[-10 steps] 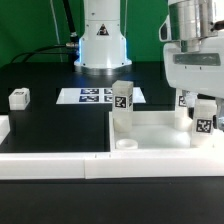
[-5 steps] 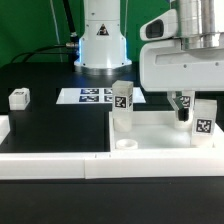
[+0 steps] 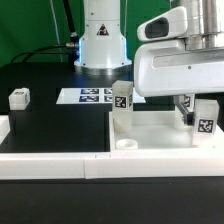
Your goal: Assemble square table
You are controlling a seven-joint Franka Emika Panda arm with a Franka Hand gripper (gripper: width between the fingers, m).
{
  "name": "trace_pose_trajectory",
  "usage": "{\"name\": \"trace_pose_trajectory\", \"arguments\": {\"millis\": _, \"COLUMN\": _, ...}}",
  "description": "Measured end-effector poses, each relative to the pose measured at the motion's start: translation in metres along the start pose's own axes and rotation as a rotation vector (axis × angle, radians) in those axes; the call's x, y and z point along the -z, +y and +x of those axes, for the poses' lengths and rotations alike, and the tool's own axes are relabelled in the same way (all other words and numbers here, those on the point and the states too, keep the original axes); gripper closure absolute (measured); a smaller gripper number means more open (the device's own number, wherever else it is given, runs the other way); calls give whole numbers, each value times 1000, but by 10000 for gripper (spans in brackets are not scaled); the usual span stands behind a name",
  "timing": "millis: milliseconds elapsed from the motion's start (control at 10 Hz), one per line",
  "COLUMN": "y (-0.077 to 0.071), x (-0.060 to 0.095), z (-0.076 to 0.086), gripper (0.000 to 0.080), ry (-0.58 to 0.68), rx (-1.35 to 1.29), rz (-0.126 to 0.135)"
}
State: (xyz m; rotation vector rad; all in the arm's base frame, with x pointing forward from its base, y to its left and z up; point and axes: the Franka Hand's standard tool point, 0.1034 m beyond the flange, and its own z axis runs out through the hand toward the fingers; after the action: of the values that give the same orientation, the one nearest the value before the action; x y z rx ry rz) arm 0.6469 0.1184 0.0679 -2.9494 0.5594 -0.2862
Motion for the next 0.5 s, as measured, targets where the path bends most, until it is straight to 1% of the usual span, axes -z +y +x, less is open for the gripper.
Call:
{"name": "trace_pose_trajectory", "arguments": {"millis": 100, "y": 3, "x": 0, "z": 1, "gripper": 410, "ry": 1, "rx": -61, "rz": -2}}
{"name": "trace_pose_trajectory", "arguments": {"millis": 200, "y": 7, "x": 0, "z": 3, "gripper": 597, "ry": 4, "rx": -152, "rz": -7}}
{"name": "trace_pose_trajectory", "arguments": {"millis": 300, "y": 9, "x": 0, "z": 4, "gripper": 729, "ry": 6, "rx": -199, "rz": -8}}
{"name": "trace_pose_trajectory", "arguments": {"millis": 400, "y": 12, "x": -1, "z": 3, "gripper": 729, "ry": 4, "rx": -349, "rz": -11}}
{"name": "trace_pose_trajectory", "arguments": {"millis": 500, "y": 13, "x": -1, "z": 4, "gripper": 784, "ry": 6, "rx": -449, "rz": -11}}
